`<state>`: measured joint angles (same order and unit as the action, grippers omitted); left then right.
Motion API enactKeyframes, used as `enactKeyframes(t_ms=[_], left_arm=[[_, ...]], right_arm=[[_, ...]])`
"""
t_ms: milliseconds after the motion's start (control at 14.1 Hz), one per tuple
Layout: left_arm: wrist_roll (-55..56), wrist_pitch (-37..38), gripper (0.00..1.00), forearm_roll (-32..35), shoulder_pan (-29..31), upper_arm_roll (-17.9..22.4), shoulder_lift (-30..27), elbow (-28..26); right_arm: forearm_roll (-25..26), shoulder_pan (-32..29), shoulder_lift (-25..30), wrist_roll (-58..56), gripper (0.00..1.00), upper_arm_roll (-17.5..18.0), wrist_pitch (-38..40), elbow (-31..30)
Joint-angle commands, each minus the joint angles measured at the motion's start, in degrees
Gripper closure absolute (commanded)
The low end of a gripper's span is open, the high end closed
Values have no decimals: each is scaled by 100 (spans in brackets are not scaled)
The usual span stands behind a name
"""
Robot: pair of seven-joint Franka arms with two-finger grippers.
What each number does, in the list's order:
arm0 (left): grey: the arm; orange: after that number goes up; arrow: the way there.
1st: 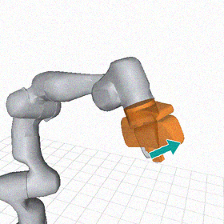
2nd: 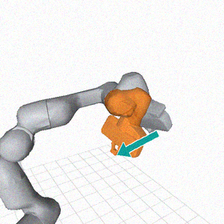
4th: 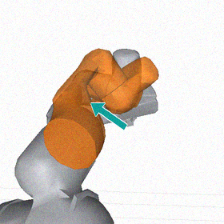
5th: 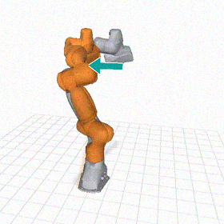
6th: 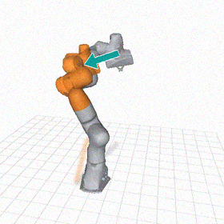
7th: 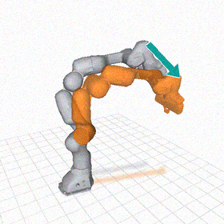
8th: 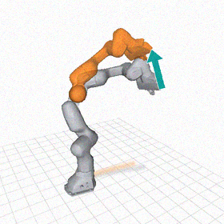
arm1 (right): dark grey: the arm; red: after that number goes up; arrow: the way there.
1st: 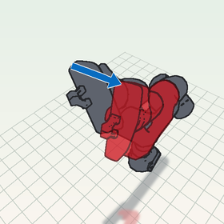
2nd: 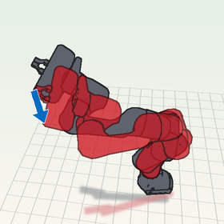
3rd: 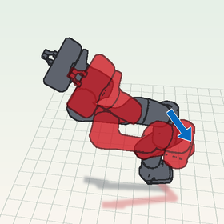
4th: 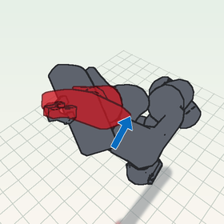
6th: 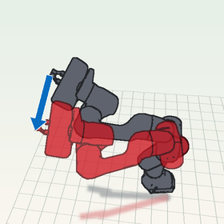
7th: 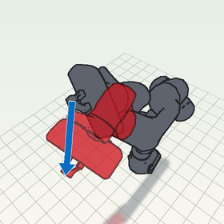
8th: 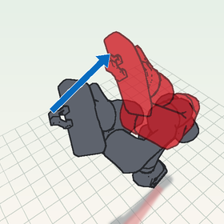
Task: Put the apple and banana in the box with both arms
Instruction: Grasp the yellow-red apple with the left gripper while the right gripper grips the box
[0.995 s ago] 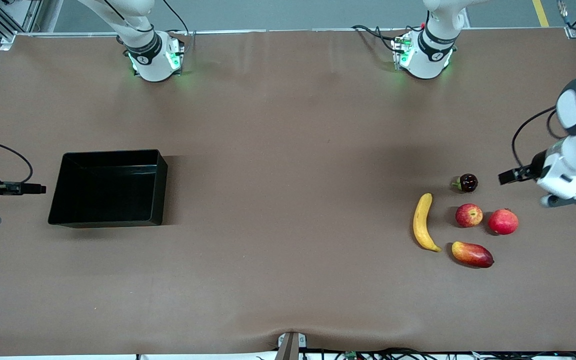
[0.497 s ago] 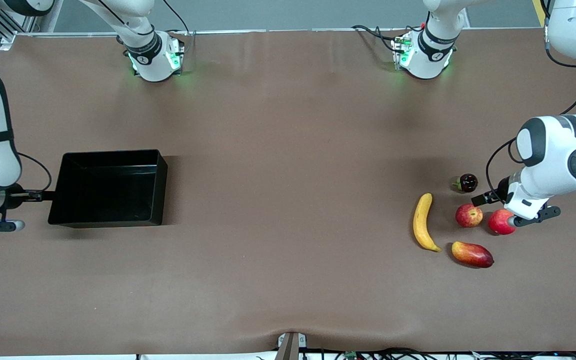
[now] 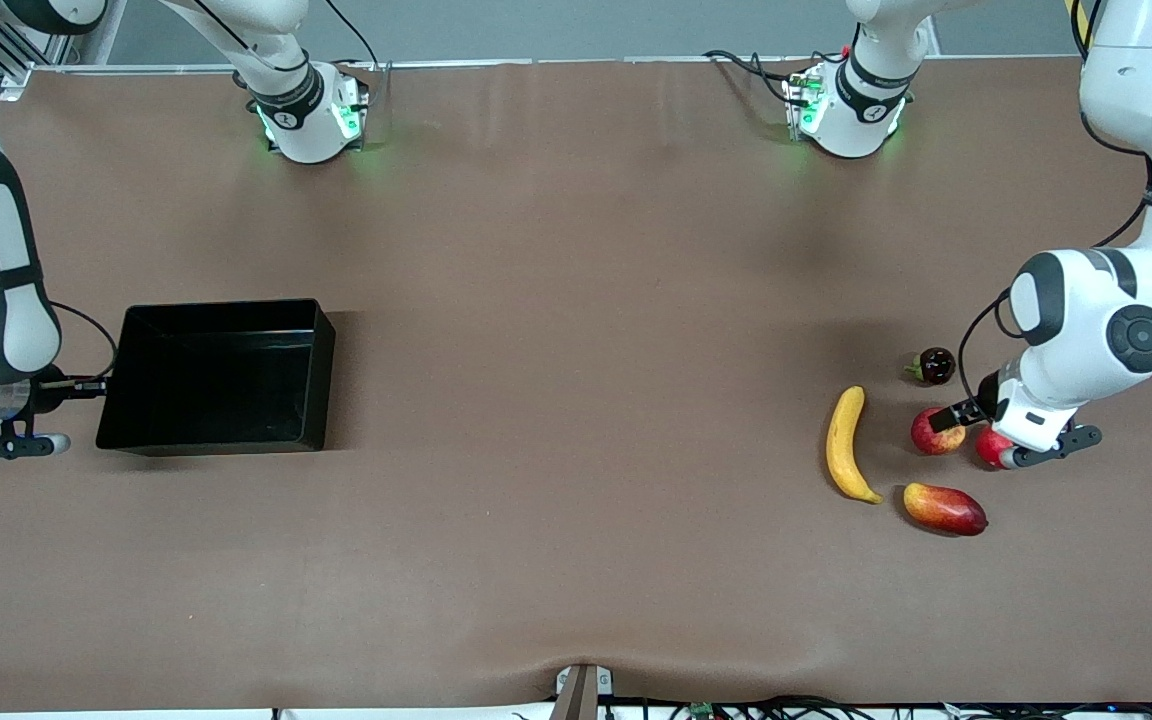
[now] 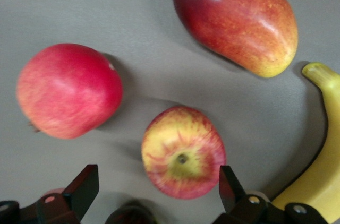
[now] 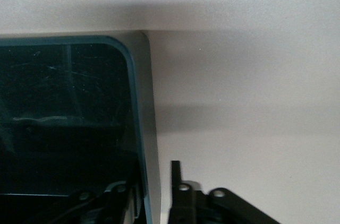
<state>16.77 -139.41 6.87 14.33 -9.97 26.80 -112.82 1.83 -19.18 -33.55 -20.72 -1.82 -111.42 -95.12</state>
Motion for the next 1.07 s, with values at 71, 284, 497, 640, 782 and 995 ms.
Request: enactKeyframes(t_ms=[71, 284, 497, 640, 782, 995], left_arm=[[90, -236, 0, -27, -9, -23, 229, 103], [99, -288, 0, -27, -9, -23, 317, 103], [81, -481, 48, -10, -9, -23, 449, 103], [55, -482, 100, -10, -9, -31, 423, 103], [107, -430, 100, -19, 17, -162, 170, 33], [266, 550, 100, -1, 0, -426, -673, 93]], right_arm=[[19, -59, 86, -55, 100, 76, 6, -94], [-7, -7, 147, -20, 100, 129, 294, -25], [-365, 81, 279, -2, 100, 296, 1312, 553], [-622, 160, 279, 7, 100, 331, 1963, 1028], [-876, 344, 296, 102, 100, 340, 2211, 1206], [-1483, 651, 358, 699, 100, 340, 2309, 1154]])
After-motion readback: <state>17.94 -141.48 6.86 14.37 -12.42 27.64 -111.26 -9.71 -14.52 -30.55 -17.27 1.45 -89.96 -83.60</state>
